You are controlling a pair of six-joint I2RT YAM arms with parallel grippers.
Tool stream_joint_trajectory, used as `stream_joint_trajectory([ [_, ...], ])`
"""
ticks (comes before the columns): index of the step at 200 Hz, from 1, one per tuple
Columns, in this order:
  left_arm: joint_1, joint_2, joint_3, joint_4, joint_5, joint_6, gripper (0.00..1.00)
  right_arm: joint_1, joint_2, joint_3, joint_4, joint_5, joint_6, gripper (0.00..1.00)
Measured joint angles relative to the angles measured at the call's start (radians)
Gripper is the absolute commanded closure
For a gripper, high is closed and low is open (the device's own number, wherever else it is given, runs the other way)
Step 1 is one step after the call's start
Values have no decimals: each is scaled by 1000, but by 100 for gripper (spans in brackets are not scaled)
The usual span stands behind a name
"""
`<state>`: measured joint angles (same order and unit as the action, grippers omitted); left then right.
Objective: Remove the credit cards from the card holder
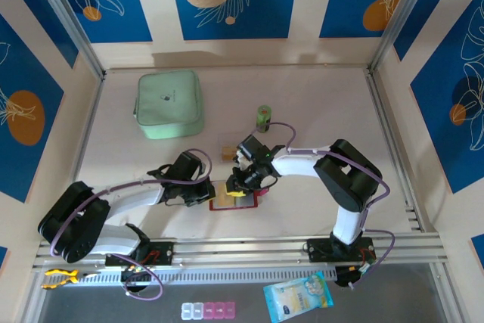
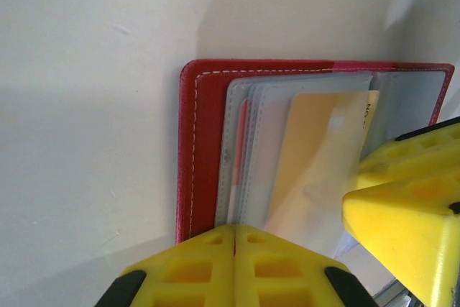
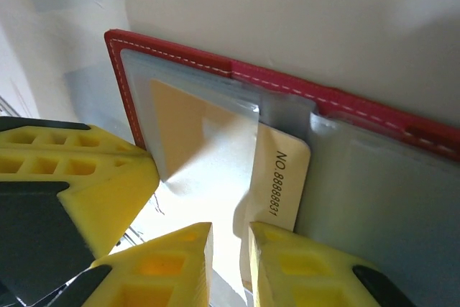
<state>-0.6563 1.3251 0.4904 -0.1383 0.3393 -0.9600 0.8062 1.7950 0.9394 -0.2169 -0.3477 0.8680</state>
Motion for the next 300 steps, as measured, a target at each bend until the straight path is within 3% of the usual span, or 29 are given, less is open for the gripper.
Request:
stream_joint_trajectory([
  [160, 0, -31, 0, -5, 0, 1, 93, 5, -4, 31, -80, 39, -72, 77],
  [234, -1, -47, 52, -24, 11, 10, 93, 1, -85, 23, -76, 62, -71, 77],
  [300, -27, 61, 81, 4, 46, 17, 96, -23, -103, -26, -76, 68, -47, 75],
])
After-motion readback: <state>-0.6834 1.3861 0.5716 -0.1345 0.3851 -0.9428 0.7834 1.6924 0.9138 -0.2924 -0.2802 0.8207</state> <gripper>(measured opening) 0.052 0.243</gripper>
